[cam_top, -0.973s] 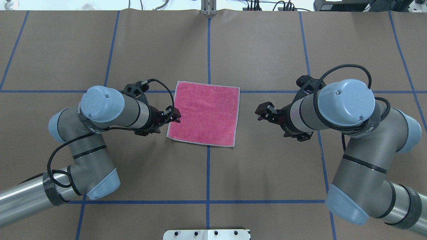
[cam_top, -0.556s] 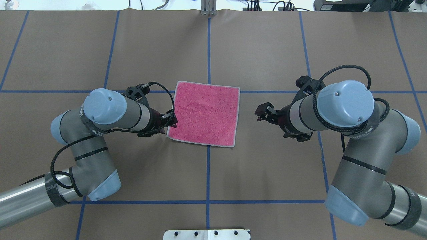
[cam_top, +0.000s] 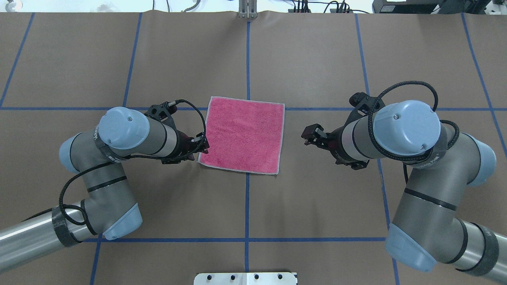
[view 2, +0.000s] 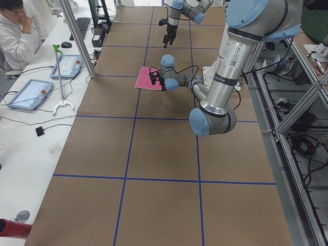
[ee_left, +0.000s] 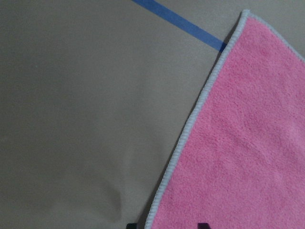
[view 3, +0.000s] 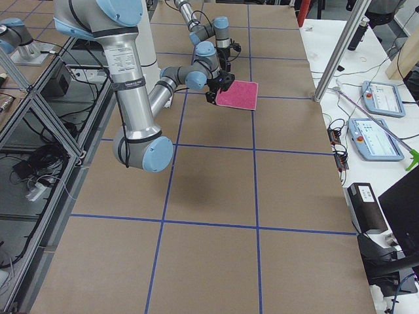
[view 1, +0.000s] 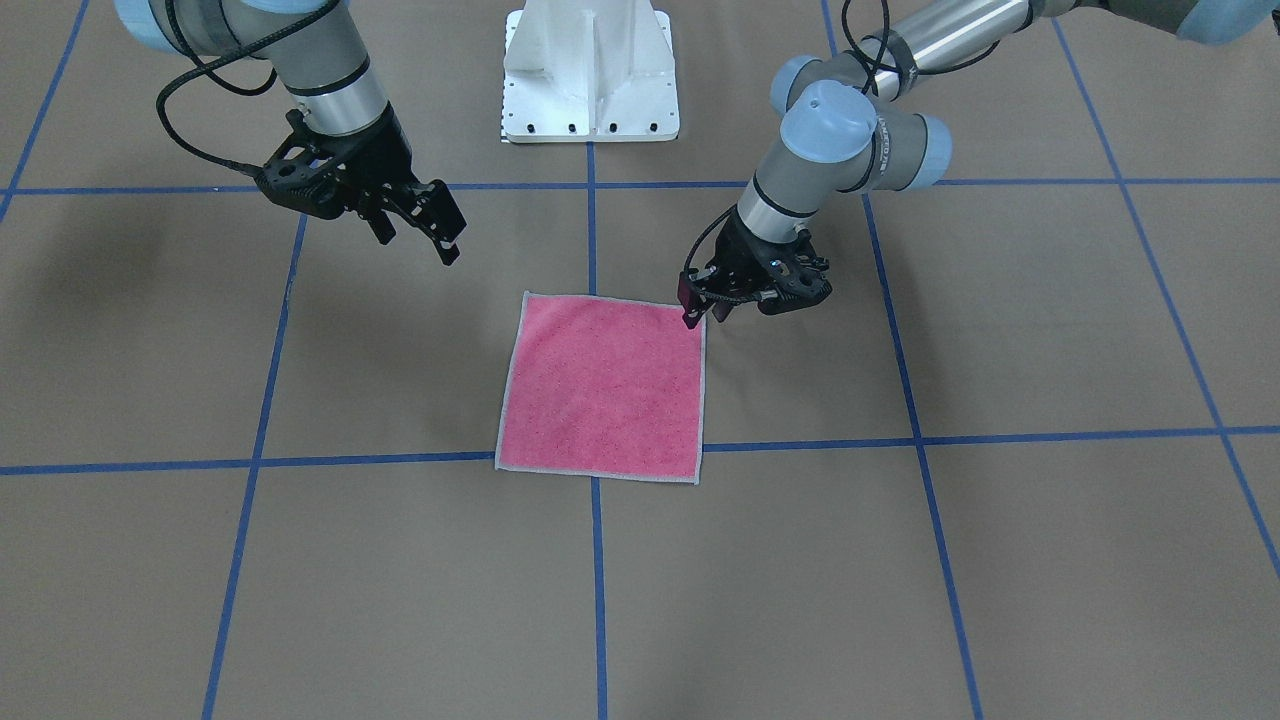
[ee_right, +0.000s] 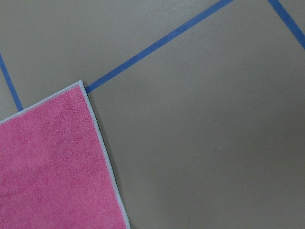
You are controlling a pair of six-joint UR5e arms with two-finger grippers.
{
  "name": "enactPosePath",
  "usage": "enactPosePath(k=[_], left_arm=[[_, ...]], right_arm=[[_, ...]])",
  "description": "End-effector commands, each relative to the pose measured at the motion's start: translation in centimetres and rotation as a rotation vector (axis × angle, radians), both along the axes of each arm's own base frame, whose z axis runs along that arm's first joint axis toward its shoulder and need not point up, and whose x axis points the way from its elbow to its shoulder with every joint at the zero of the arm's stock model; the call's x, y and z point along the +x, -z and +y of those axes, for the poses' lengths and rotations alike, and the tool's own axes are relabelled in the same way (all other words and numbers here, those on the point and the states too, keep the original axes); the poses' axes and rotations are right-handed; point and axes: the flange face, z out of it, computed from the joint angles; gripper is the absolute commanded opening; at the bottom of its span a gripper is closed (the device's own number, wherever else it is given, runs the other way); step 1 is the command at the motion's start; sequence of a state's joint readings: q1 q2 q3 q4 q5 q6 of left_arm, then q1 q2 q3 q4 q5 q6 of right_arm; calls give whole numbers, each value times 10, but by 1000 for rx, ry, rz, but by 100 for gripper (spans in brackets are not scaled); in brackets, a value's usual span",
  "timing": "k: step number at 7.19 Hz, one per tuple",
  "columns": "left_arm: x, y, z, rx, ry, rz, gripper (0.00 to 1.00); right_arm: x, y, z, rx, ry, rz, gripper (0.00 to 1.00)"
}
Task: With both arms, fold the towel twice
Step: 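Lower both grippers and pinch the towel's near corners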
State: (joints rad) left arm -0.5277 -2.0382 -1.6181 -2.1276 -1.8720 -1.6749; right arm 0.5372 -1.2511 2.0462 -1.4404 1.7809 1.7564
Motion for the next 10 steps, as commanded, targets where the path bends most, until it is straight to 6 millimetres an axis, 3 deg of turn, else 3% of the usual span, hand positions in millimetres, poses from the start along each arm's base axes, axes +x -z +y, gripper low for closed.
enactPosePath(k=[1,2,3,6,7,8,10], left_arm=[[8,-1,9,-2,-17,-2,53],[9,-2,11,-2,-21,-3,52],[10,-2,13,-3,-23,-3,44],[10,-2,14,-2,-25,-4,11],[9,-2,14,-2,-24,-3,5],[8,0,14,0,-24,0,0],[7,1,14,1,-24,2,0]], right_arm=[[-1,0,1,-1,0,1,100],[-1,-1,0,0,1,2,100],[-1,-1,0,0,1,2,100],[-1,-1,0,0,1,2,100],[-1,0,1,0,1,1,100],[0,-1,1,0,1,2,100],[-10,-4,9,17,-4,20,100]])
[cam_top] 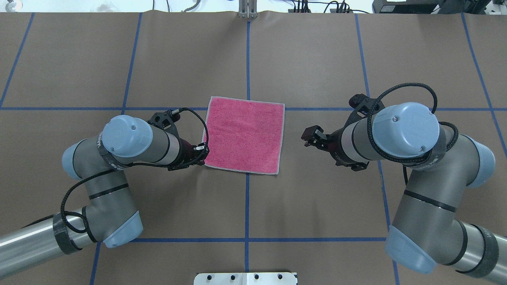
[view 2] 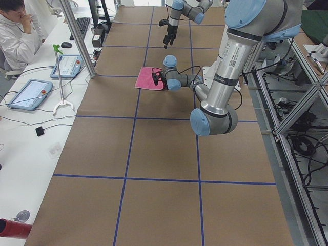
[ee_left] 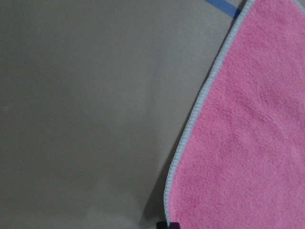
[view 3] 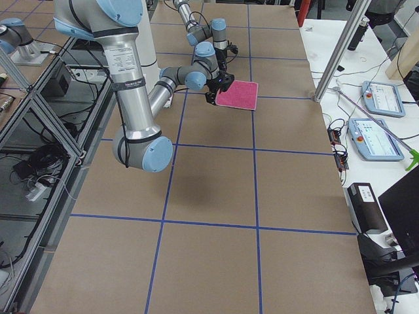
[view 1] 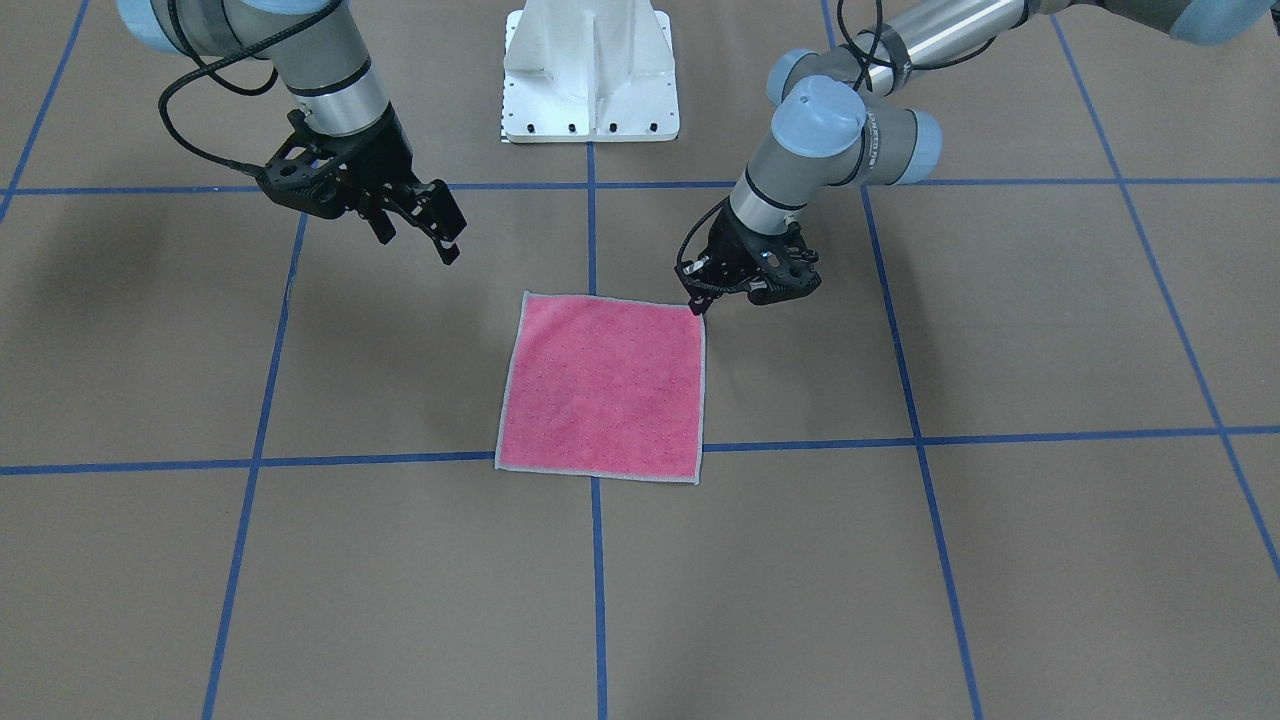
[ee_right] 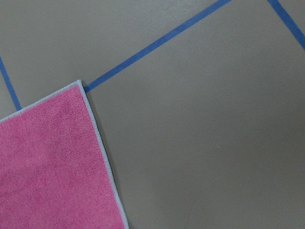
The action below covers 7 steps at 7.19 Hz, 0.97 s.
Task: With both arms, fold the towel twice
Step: 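Lower both grippers and pinch the towel's near corners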
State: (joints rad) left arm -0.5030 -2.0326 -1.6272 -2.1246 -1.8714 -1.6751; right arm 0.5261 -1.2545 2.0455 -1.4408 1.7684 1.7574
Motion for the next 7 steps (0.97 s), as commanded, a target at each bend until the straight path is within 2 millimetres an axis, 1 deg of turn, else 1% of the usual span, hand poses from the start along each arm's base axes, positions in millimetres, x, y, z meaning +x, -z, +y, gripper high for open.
enactPosePath(k=[1,2,4,5,6,7], left_arm=[[0,2,0,2,-2,3,0],[0,2,0,2,-3,3,0],[0,2,0,2,-3,3,0],[0,2,0,2,-3,3,0],[-1,3,1,2,-3,5,0],[-1,2,1,2,-3,5,0]], right_arm=[[-18,-1,13,30,-8,37,98],[-32,-1,27,32,14,57,98],[-67,6,42,86,8,78,98],[-88,5,41,79,3,94,98],[-107,8,35,78,-2,100,98],[-118,5,32,73,-5,102,94]])
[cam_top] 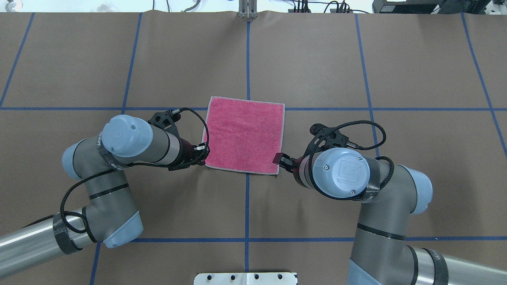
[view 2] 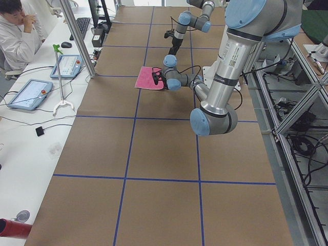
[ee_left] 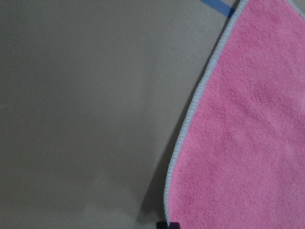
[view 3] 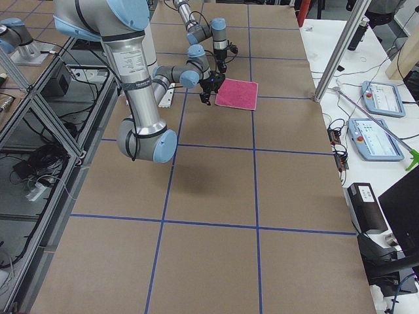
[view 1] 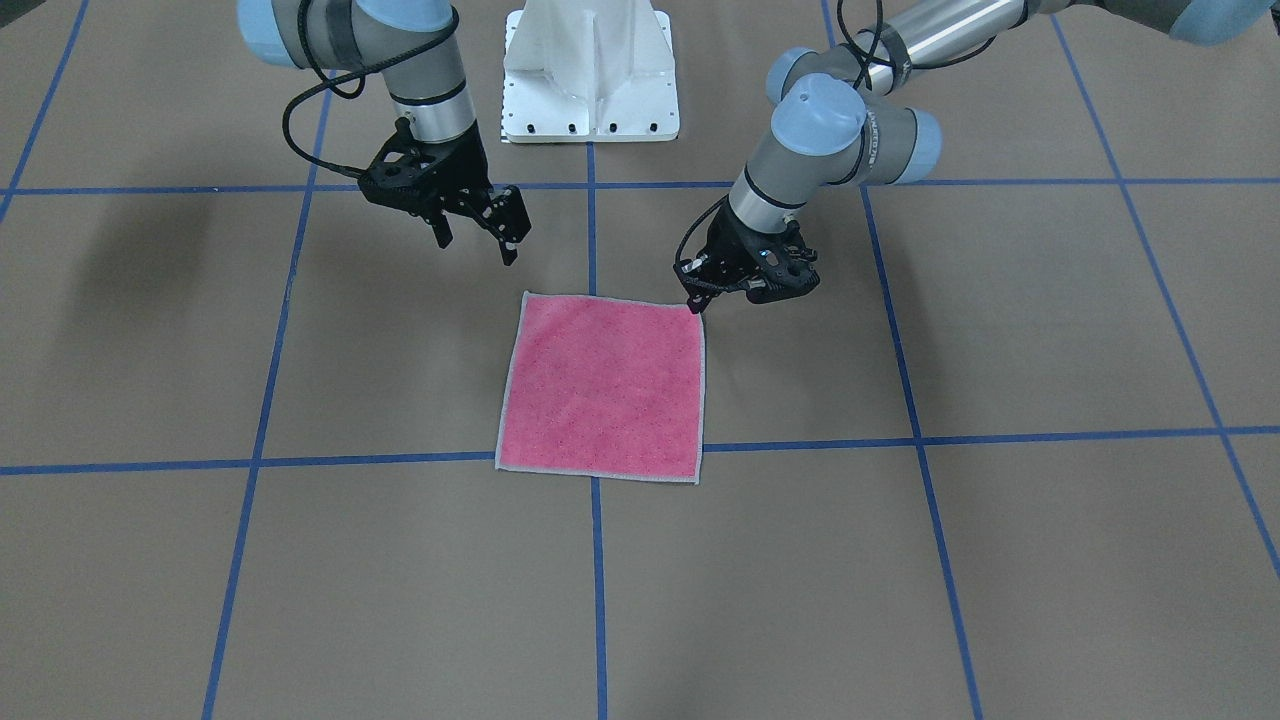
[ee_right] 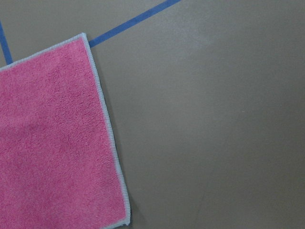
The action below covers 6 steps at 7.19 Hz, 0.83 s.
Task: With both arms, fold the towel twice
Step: 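Lower both grippers and pinch the towel's near corners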
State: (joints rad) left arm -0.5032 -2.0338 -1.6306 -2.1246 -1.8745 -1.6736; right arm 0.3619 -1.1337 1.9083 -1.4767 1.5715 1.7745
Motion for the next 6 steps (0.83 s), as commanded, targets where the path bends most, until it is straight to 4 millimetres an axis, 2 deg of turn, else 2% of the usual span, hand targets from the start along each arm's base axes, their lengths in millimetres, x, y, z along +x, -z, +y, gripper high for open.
enactPosePath(k=[1,2,3,4,6], left_arm=[[0,1,0,1,0,2,0],[0,0,0,0,0,0,0],[0,0,0,0,0,0,0],[0,0,0,0,0,0,0],[0,0,0,0,0,0,0]], right_arm=[[-31,-8,-4,-13,-13,-13,88],[-38,-14,-5,-13,-13,-25,74],[-43,-12,-7,-12,-16,-37,66],[-46,-8,-8,-13,-18,-44,65],[-47,-6,-8,-47,-48,-60,56]])
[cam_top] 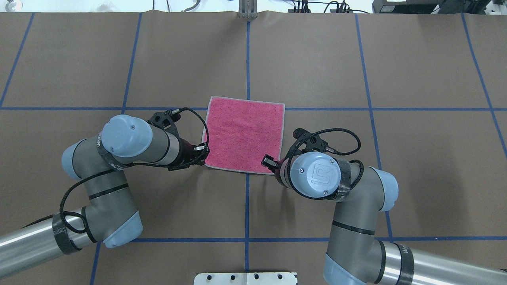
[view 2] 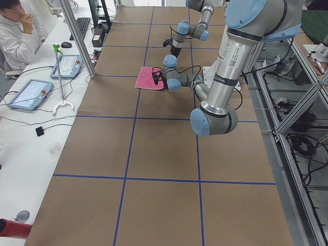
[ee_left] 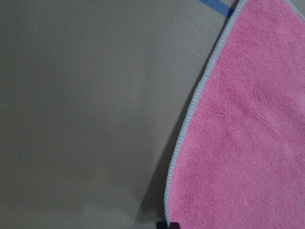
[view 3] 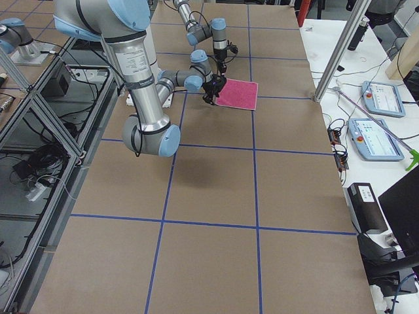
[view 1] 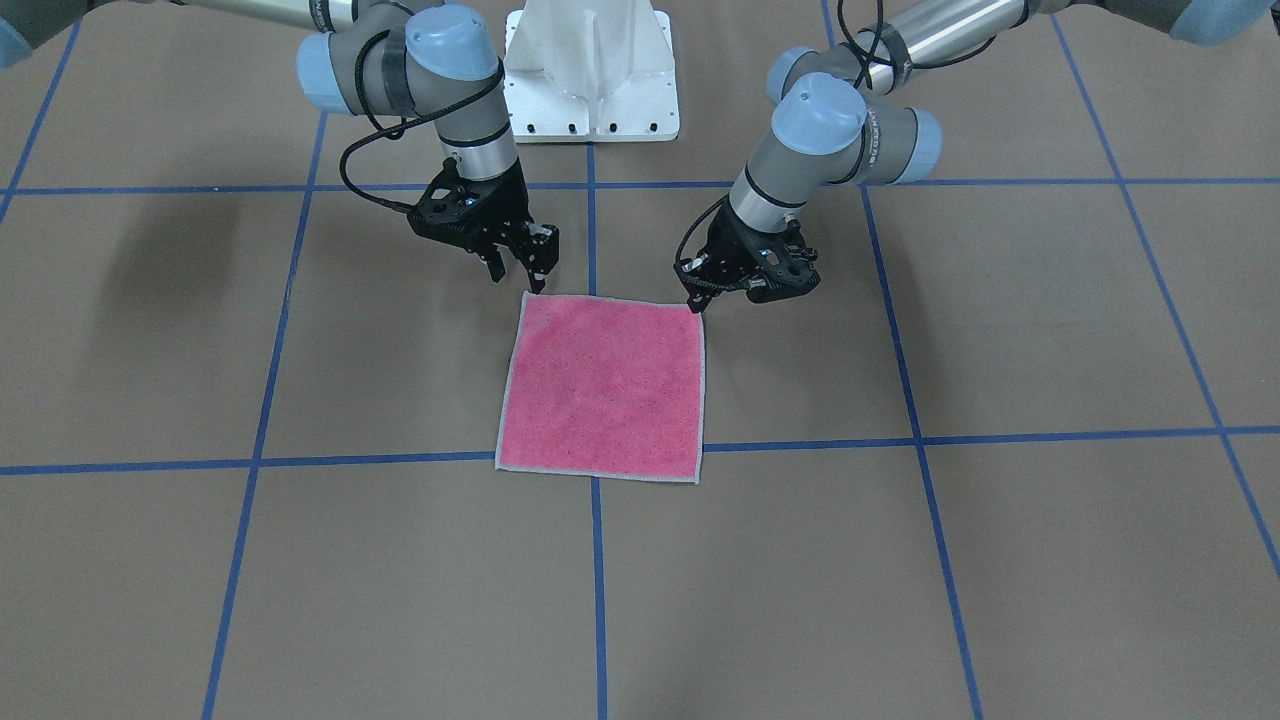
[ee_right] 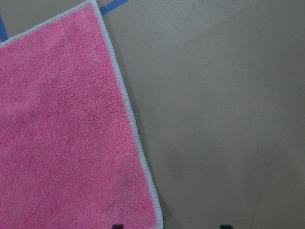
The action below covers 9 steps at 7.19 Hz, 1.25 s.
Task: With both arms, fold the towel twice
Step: 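Lower both grippers and pinch the towel's near corners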
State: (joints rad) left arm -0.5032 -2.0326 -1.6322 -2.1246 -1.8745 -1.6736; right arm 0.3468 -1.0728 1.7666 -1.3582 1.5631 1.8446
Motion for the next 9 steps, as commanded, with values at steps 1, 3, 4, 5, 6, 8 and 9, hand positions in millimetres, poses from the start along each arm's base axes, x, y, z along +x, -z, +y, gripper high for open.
enactPosePath(k=[1,3,4,5,6,8,9], left_arm=[[0,0,0,0,0,0,0],[0,1,0,1,0,3,0],[0,1,0,3,-1,2,0],[0,0,0,2,-1,1,0],[0,1,0,3,-1,2,0],[0,0,0,2,-1,1,0],[0,0,0,2,-1,1,0]], right_arm=[[-2,-1,-1,-15,-14,-3,51],[-5,-3,-2,-18,-15,1,47],[-5,0,-2,-24,-19,-6,47],[-8,3,-3,-32,-28,-10,47],[-15,4,-7,-33,-49,-5,47],[-22,4,-9,-41,-62,0,48],[-23,2,-8,-43,-60,2,48]])
